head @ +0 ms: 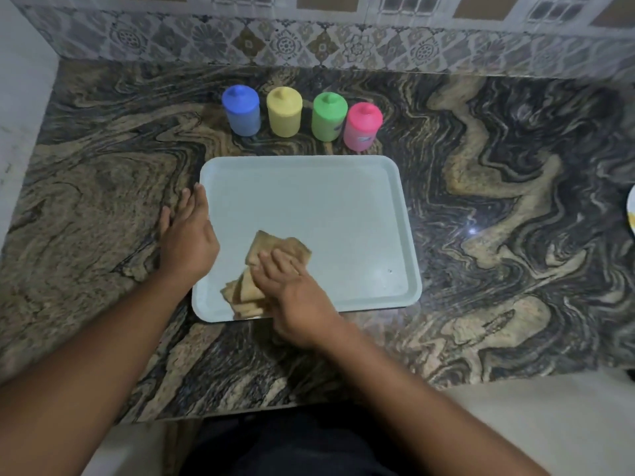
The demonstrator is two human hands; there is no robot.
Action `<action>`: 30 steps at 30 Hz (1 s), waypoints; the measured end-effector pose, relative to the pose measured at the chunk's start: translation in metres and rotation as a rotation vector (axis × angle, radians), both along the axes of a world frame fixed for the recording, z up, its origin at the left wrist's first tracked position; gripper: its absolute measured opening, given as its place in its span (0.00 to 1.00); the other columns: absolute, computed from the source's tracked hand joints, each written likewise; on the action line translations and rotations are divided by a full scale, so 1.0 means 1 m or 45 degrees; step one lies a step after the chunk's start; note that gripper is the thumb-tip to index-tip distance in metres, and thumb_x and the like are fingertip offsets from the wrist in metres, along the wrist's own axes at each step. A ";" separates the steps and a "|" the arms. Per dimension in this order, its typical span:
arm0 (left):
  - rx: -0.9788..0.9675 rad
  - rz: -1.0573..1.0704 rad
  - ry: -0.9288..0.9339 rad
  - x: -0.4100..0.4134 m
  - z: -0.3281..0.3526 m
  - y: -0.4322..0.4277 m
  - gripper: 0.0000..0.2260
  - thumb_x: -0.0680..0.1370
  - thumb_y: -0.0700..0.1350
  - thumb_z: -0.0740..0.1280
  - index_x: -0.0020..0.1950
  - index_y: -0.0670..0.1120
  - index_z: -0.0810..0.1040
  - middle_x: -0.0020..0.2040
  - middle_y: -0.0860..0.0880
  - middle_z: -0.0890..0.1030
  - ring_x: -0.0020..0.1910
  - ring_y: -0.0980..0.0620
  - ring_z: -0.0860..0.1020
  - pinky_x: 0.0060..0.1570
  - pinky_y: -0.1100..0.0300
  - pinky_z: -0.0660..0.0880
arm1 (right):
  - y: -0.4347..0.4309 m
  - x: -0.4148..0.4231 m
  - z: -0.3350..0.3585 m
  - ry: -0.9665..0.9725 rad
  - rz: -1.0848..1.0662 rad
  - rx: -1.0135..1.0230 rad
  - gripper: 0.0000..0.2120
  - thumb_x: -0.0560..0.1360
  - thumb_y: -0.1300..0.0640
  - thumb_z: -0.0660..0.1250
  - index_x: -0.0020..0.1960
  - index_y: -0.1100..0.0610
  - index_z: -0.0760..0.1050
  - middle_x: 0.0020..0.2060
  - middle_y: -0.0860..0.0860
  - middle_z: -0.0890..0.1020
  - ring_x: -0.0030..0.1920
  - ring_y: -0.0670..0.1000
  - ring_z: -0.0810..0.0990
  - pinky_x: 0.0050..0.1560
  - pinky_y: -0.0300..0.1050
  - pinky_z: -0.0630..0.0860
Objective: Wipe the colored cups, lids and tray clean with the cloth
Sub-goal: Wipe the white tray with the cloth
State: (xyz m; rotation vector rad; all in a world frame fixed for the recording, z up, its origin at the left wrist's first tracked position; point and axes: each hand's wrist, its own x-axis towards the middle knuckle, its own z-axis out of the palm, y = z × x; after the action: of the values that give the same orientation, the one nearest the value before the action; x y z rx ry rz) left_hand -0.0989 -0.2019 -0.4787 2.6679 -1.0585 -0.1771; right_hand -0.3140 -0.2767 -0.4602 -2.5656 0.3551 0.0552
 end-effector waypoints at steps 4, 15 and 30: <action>-0.014 -0.006 -0.011 0.000 -0.003 0.000 0.28 0.80 0.36 0.54 0.81 0.42 0.51 0.80 0.44 0.59 0.80 0.47 0.52 0.77 0.46 0.45 | -0.046 -0.092 -0.003 0.102 -0.531 -0.037 0.36 0.69 0.66 0.55 0.77 0.69 0.59 0.78 0.63 0.56 0.79 0.70 0.51 0.76 0.52 0.33; -0.036 0.022 -0.011 0.000 -0.007 -0.003 0.27 0.81 0.36 0.54 0.80 0.41 0.53 0.80 0.42 0.59 0.80 0.46 0.55 0.76 0.44 0.46 | -0.049 -0.074 -0.004 0.044 -0.199 -0.019 0.31 0.75 0.61 0.59 0.78 0.64 0.61 0.78 0.63 0.59 0.79 0.64 0.51 0.80 0.56 0.47; 0.006 -0.004 -0.004 -0.005 -0.002 -0.004 0.27 0.81 0.37 0.54 0.80 0.41 0.53 0.80 0.43 0.59 0.80 0.45 0.54 0.76 0.43 0.47 | -0.022 0.036 -0.002 0.045 0.143 -0.113 0.32 0.76 0.55 0.66 0.78 0.57 0.63 0.79 0.60 0.61 0.78 0.65 0.56 0.79 0.59 0.50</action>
State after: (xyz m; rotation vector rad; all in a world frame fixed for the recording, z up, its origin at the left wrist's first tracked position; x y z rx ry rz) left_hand -0.1035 -0.2062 -0.4810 2.6716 -1.0651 -0.1769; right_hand -0.2780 -0.2985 -0.4621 -2.6737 0.2314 0.1285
